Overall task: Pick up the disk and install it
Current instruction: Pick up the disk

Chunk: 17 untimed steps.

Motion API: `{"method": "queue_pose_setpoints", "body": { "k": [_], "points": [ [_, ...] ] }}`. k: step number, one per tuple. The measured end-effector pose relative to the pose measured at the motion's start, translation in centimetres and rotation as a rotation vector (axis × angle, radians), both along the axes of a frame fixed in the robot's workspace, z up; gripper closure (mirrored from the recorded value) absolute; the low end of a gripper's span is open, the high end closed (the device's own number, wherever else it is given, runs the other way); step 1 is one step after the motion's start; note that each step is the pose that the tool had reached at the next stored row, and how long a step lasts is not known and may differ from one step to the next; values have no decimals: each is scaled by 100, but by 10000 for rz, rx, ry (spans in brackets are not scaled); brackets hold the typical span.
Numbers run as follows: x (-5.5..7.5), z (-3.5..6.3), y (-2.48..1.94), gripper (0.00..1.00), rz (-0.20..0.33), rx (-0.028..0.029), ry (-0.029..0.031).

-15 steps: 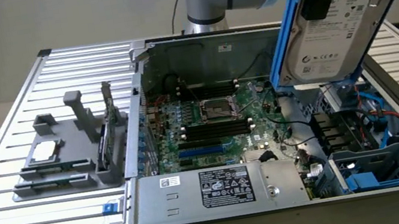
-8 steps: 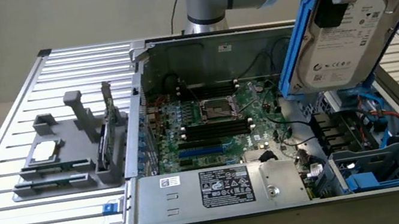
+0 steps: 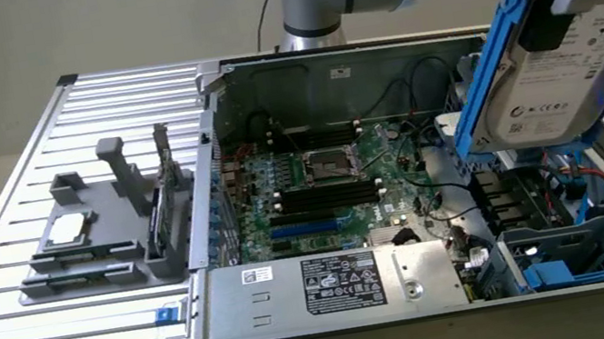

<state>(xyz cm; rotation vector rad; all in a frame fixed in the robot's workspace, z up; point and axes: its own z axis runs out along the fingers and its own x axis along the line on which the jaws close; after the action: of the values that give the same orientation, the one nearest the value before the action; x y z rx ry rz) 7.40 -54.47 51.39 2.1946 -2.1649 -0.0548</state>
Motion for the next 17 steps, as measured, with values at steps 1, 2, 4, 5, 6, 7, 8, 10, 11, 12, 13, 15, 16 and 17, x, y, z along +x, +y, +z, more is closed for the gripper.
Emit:
{"method": "queue_pose_setpoints", "body": {
  "k": [1, 2, 4, 5, 6, 7, 8, 10, 11, 12, 13, 15, 16, 17],
  "points": [
    [26, 0, -20, 68, 1, 1, 1],
    [52, 0, -40, 68, 1, 1, 2],
    [103, 0, -83, 68, 1, 0, 4],
    [125, 0, -105, 68, 0, 0, 5],
    [147, -1, -126, 68, 0, 0, 6],
    [169, -1, -149, 68, 0, 1, 6],
    [188, -2, -171, 68, 1, 1, 7],
    [225, -3, -220, 68, 1, 1, 7],
    [242, -5, -250, 68, 1, 1, 8],
    [256, -10, -281, 68, 1, 2, 8],
    [268, -13, -312, 68, 1, 0, 8],
    [288, -30, -377, 68, 0, 2, 7],
    [296, -42, -405, 68, 1, 1, 8],
    [302, -58, -428, 68, 0, 0, 8]
  ]
}}
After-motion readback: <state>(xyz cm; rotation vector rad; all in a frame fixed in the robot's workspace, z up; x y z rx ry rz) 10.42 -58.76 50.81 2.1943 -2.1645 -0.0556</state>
